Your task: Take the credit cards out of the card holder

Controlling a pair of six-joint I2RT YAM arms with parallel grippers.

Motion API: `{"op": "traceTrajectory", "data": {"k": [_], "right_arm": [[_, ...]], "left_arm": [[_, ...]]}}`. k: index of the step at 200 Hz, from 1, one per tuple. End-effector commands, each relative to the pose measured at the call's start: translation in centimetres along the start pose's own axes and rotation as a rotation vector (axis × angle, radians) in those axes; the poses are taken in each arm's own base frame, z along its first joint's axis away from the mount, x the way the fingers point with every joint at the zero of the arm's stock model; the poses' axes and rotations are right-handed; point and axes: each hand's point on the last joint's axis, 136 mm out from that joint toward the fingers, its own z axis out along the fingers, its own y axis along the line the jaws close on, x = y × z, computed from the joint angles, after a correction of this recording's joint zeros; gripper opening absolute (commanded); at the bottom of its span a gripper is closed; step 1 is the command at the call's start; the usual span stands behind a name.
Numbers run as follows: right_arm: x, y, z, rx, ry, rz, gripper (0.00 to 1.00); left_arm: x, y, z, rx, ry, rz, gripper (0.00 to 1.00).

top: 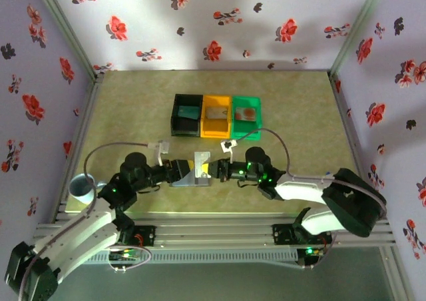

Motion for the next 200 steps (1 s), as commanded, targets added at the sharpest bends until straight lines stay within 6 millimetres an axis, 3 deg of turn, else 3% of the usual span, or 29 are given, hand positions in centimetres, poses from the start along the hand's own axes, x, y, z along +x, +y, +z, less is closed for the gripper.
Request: {"op": "traceTrajectory", "data": {"k": [1, 22, 56, 101, 137, 179, 200], "right_arm": [[0.5, 1.1, -0.9, -0.023, 0.095, -0.078, 0.00], [1.4, 2.4, -1.9, -0.065, 0.165, -0.127, 0.00], [2.8, 4.7, -3.0, -0.169, 0.255, -0.163, 0.00], [3.7, 5.9, -3.1, -0.271, 0.318, -0.134, 0.00], [3.9, 6.1, -3.1, -0.289, 0.329, -0.134, 0.00], [4.0, 6.6, -3.3, -0.306, 0.337, -0.136, 0.00], [4.2, 6.4, -3.1, -0.306, 0.347, -0.130, 0.00]], "left_arm": [[0.1, -0.6, -1.8, -0.071, 0.092, 0.131, 0.63], [0.0, -1.3, -1.5, -0.040, 0.121, 0.107, 0.70], [0.6, -2.5, -0.4, 0.017, 0.220, 0.072, 0.71], [0.7, -5.2, -0.1, 0.102, 0.321, 0.068, 0.69], [2.4, -6.5, -0.3, 0.166, 0.447, 0.075, 0.67], [4.8, -6.5, -0.2, 0.191, 0.588, 0.064, 0.61], [4.9, -6.8, -0.3, 0.196, 0.610, 0.080, 0.51]]}}
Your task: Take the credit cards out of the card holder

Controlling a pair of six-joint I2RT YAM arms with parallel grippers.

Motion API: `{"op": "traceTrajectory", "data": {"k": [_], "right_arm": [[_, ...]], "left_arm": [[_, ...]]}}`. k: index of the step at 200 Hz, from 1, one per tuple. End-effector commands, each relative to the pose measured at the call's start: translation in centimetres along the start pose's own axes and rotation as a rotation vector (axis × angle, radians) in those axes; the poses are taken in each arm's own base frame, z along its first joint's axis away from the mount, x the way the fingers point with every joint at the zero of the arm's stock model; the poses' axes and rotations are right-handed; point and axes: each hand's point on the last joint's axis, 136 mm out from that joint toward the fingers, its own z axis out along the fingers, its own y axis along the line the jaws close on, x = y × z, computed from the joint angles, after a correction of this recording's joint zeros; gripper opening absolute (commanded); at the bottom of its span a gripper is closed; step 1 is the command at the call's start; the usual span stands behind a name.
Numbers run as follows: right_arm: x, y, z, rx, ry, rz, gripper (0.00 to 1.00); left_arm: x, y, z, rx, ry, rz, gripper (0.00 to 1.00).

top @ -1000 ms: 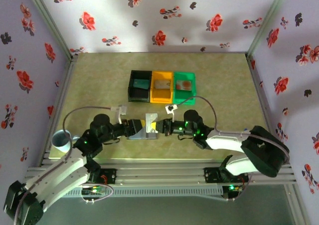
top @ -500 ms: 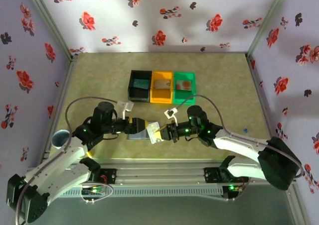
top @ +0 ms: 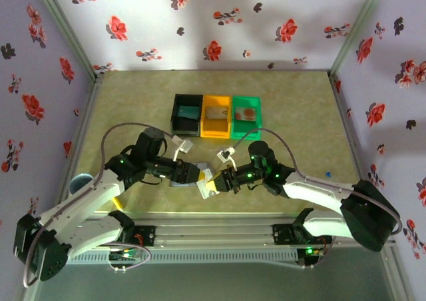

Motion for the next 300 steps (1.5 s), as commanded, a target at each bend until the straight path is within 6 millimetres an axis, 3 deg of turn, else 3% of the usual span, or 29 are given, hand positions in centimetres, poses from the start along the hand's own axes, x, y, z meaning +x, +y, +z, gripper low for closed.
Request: {"op": "traceTrajectory", "data": {"k": [1, 19, 96, 133, 164, 206, 247, 270, 300], "right_arm": [[-0.5, 1.2, 0.2, -0.047, 0.006, -0.025, 0.00], [-0.3, 1.3, 0.4, -0.056, 0.018, -0.021, 0.00], [0.0, 1.5, 0.7, -0.070, 0.036, -0.022, 0.00], [-0.1, 1.1, 0.7, -0.042, 0.032, -0.020, 0.00], [-0.7, 0.9, 0.2, 0.019, 0.016, -0.038, 0.32], [-2.2, -0.5, -2.2, 0.219, -0.073, -0.082, 0.48], [-4.9, -1.3, -6.1, 0.393, -0.264, -0.094, 0.76], [-5.5, -1.4, -8.0, 0.467, -0.343, -0.095, 0.85], [-6.0, -0.9, -8.4, 0.445, -0.410, -0.073, 0.86]], "left_arm": [[0.6, -1.8, -0.4, 0.050, 0.059, 0.062, 0.50], [0.5, -2.0, -0.5, 0.053, 0.062, 0.072, 0.40], [0.7, -2.2, -0.3, 0.078, 0.080, 0.080, 0.20], [1.0, -2.6, -0.4, 0.101, 0.085, 0.092, 0.00], [0.6, -2.7, -0.7, 0.088, 0.059, 0.106, 0.00], [-1.5, -1.6, -1.8, -0.026, -0.067, 0.082, 0.00], [-3.6, -1.0, -2.7, -0.093, -0.201, 0.046, 0.00], [-4.8, -0.2, -2.8, -0.103, -0.281, 0.002, 0.00], [-6.6, 0.0, -3.1, -0.064, -0.414, -0.054, 0.00]]}}
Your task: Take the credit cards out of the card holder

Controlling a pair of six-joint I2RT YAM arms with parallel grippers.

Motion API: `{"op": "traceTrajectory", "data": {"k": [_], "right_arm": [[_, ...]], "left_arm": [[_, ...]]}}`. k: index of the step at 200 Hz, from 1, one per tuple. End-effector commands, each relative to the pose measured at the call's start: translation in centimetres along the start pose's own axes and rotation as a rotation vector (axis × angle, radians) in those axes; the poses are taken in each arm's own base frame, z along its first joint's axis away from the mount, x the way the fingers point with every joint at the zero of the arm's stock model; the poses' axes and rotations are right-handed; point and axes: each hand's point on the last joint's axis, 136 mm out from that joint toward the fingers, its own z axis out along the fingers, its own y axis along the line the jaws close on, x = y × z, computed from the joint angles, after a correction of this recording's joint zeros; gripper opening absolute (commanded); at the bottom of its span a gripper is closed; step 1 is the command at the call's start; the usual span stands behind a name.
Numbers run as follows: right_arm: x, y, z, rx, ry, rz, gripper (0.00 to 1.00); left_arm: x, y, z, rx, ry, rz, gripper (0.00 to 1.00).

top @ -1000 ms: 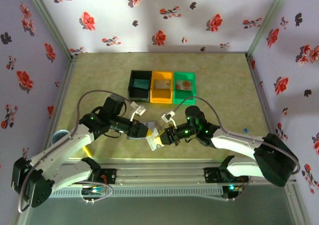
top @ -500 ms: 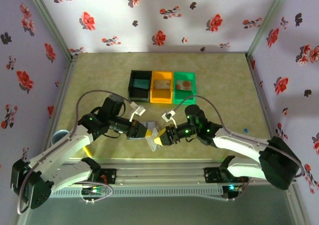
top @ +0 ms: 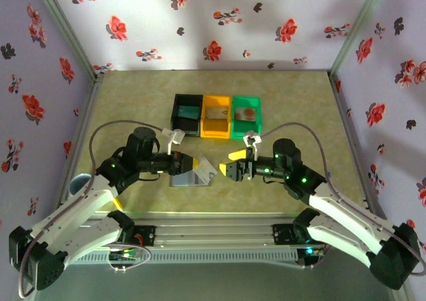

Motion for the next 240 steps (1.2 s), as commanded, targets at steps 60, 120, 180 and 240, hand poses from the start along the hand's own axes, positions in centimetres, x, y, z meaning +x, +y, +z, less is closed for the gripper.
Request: {"op": "traceTrajectory", "data": {"k": [60, 120, 180, 240], "right_arm": [[-1.2, -2.0, 1.4, -0.078, -0.206, 0.246, 0.82], [-1.5, -0.8, 3.4, -0.143, -0.238, 0.230, 0.65], [-2.1, -0.6, 3.5, -0.140, -0.288, 0.211, 0.40], [-2.4, -0.1, 3.8, -0.156, -0.296, 0.199, 0.24]], "left_arm": [[-4.5, -0.1, -0.1, 0.087, -0.295, -0.117, 0.00], [-4.4, -0.1, -0.1, 0.105, -0.321, -0.133, 0.00], [-4.0, 0.4, 0.1, 0.104, -0.323, -0.145, 0.00], [-4.2, 0.3, 0.1, 0.113, -0.328, -0.148, 0.00]]}}
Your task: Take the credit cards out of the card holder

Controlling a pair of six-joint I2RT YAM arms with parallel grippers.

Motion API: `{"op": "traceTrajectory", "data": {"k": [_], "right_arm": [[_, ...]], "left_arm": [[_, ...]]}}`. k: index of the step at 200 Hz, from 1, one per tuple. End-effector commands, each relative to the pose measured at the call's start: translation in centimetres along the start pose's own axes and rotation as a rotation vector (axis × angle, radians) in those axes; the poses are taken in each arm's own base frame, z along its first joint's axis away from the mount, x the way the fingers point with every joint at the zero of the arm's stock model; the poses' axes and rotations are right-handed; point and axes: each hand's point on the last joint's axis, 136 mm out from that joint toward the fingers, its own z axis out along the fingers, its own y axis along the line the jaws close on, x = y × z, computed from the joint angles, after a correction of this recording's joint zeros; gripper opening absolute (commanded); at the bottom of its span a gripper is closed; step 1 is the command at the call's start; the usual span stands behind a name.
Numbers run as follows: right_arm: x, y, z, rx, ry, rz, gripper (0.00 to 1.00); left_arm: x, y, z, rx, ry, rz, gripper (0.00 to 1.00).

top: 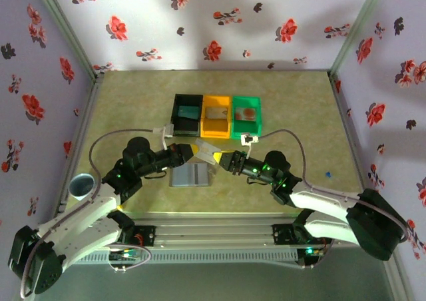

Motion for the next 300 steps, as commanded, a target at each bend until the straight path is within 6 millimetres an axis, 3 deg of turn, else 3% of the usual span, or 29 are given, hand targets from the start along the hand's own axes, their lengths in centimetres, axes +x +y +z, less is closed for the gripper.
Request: {"op": "traceTrajectory", "data": {"k": [1, 26, 45, 54, 73, 107, 131, 161, 190, 219, 253, 300], "right_arm": [[-1.3, 1.8, 0.3, -0.061, -0.050, -0.044, 0.24], [-1.5, 1.9, 0.2, -0.060, -0.056, -0.045, 0.14], [-1.6, 1.9, 0.2, -0.055, -0.057, -0.050, 0.04], [-1.7, 1.8, 0.2, -0.042, -0.055, -0.054, 0.00], [-2.2, 1.3, -0.1, 0.023, -0.045, -0.076, 0.00], [-3.5, -0.2, -1.4, 0.159, -0.019, -0.117, 0.00], [-4.8, -2.0, -1.8, 0.262, 0.036, -0.118, 0.00], [-6.5, -5.7, -1.8, 0.445, 0.140, -0.112, 0.00], [-8.5, -10.3, -1.2, 0.606, 0.226, -0.037, 0.00], [-11.1, -12.8, 0.8, 0.693, 0.258, -0.027, 0.00], [-13.2, -16.1, 3.4, 0.741, 0.316, -0.005, 0.00], [-14.0, -21.0, 6.6, 0.762, 0.378, 0.059, 0.00]], "left_arm": [[-0.1, -0.5, 0.0, 0.025, -0.013, 0.004, 0.00], [0.0, -0.5, 0.1, 0.026, -0.005, 0.008, 0.00], [0.2, -0.5, 0.2, 0.019, 0.015, 0.020, 0.17], [0.3, -0.5, 0.1, 0.007, 0.024, 0.026, 0.29], [0.3, -0.5, -0.4, -0.032, 0.048, 0.074, 0.49], [0.0, 0.4, -2.7, -0.182, 0.102, 0.172, 0.67], [-0.6, 1.4, -4.1, -0.260, 0.114, 0.192, 0.72], [-1.8, 2.9, -5.7, -0.384, 0.136, 0.225, 0.99], [-3.5, 3.7, -7.2, -0.501, 0.136, 0.288, 1.00], [-4.8, 5.5, -8.8, -0.653, 0.120, 0.342, 1.00], [-4.9, 7.6, -10.0, -0.749, 0.073, 0.356, 1.00], [-4.5, 8.7, -10.3, -0.774, 0.071, 0.356, 1.00]]}}
